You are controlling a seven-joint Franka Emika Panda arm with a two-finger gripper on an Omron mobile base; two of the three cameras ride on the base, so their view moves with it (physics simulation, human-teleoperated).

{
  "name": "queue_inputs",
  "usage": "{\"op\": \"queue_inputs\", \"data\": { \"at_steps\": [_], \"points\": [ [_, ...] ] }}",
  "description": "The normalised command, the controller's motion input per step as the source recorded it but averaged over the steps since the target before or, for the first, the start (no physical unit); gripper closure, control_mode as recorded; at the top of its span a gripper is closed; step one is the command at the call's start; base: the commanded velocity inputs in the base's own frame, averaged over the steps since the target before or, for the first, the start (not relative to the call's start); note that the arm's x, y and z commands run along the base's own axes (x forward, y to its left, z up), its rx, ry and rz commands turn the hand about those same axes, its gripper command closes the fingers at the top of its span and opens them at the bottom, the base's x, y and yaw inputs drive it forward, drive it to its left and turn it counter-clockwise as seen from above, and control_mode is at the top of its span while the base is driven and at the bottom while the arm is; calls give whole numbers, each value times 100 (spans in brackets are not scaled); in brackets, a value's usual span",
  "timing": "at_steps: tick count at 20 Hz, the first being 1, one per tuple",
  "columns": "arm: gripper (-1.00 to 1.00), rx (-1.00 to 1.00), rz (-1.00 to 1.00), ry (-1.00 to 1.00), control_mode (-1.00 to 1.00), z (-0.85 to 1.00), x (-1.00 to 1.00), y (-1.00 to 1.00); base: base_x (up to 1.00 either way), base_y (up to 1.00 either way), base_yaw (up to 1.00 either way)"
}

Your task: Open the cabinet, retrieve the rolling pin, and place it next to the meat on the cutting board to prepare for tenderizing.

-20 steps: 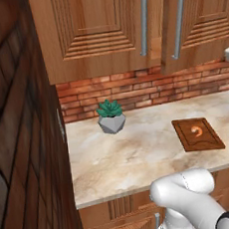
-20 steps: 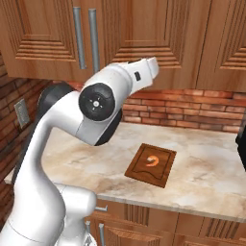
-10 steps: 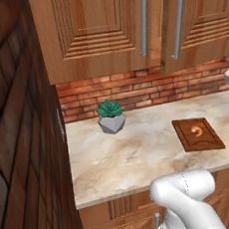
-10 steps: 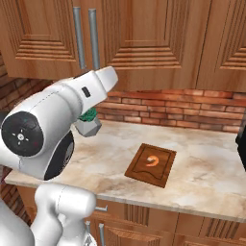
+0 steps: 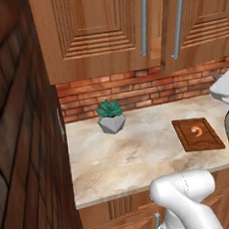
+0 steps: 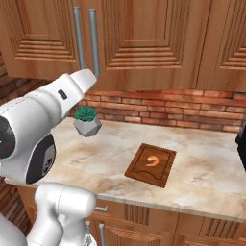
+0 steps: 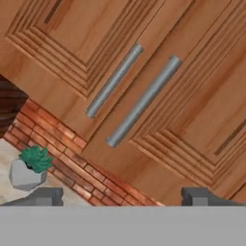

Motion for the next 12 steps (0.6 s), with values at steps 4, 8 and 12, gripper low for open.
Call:
{"op": "queue_inputs", "data": {
  "at_steps": [4,8,12],
  "points": [
    [-100,-27,0,6,-100,-16,0,81,0,0,0],
    [-100,-21,1,0,-100,-25,-5,29,0,0,0],
    [-100,-15,1,0,-100,-16,2,17,0,0,0]
  ]
}}
